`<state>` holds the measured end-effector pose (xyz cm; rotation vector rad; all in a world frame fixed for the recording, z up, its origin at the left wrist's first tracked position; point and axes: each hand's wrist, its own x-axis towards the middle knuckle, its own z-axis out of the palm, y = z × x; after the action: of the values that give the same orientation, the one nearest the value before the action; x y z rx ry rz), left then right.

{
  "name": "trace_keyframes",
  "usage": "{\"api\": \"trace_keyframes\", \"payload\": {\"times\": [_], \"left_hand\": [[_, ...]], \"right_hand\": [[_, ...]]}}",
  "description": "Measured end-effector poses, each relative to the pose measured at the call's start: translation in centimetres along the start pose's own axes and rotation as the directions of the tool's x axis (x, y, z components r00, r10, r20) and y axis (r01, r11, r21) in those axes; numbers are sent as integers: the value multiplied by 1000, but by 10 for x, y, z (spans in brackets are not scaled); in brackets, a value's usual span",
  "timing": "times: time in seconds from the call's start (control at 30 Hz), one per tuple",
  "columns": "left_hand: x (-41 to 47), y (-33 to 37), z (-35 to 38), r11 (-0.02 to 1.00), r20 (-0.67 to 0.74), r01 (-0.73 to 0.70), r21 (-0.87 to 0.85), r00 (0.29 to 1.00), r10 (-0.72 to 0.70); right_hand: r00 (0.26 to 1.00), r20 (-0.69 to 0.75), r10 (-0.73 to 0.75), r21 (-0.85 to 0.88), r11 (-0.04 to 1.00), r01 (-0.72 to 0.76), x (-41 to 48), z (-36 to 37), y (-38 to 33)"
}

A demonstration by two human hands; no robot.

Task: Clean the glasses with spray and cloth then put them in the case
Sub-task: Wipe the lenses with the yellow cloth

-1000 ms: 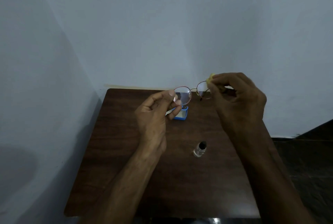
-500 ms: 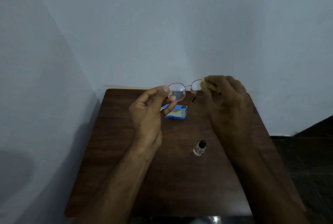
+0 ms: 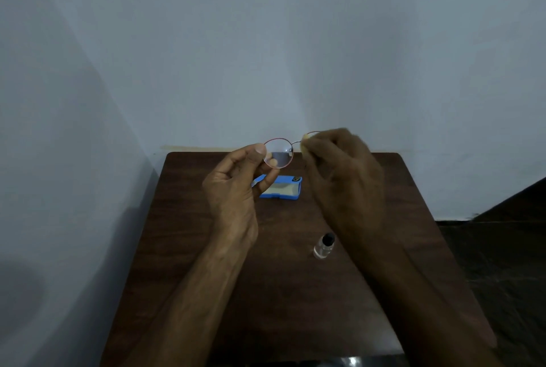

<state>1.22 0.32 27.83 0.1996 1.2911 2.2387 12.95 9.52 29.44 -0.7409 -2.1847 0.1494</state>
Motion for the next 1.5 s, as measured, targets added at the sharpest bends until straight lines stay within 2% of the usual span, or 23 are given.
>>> {"api": "trace_keyframes", "payload": {"times": [0.07,0.23,0.4,0.53,0.6,0.77,0.9,1.1,1.23,1.4,1.5], "left_hand": [[1,1,-1,1000,4,-2,-8,1000,2],[2,3,-4,1000,16,-12,-9,1000,12],[2,4,-2,999,0,-31,-8,1000,31],[1,5,-4,999,23,-49,-10,999,49],[0,5,-4,999,21,-50,-10,999,50],[0,6,-1,996,14,-89,-27,996,89],[1,8,-3,993,31,-118,-11,992,119],[0,10,4,988,20,-155,-10,988,155],[0,10,4,986,25,-168,-11,985,168],[0,11,7,987,-11,-159,-33,987,159],[1,11,8,988,-6,-154,-29,988,154]], "right_hand": [[1000,22,-1,16,1000,1,-9,-3,1],[992,-82,94,-7,995,-95,13,-5,13],[999,-6,-47,-15,999,47,0,2,-5],[995,-88,55,3,998,-55,8,-3,7],[991,-120,58,3,998,-59,18,-4,8],[999,-11,-45,-7,999,45,1,-3,-6],[988,-138,73,31,997,-70,20,-11,7],[992,-94,-87,24,996,90,18,-6,-12],[982,-188,31,11,999,-30,32,-8,5],[995,-68,-71,17,997,72,13,-4,-9],[994,-108,-5,13,1000,7,13,-9,1]]}}
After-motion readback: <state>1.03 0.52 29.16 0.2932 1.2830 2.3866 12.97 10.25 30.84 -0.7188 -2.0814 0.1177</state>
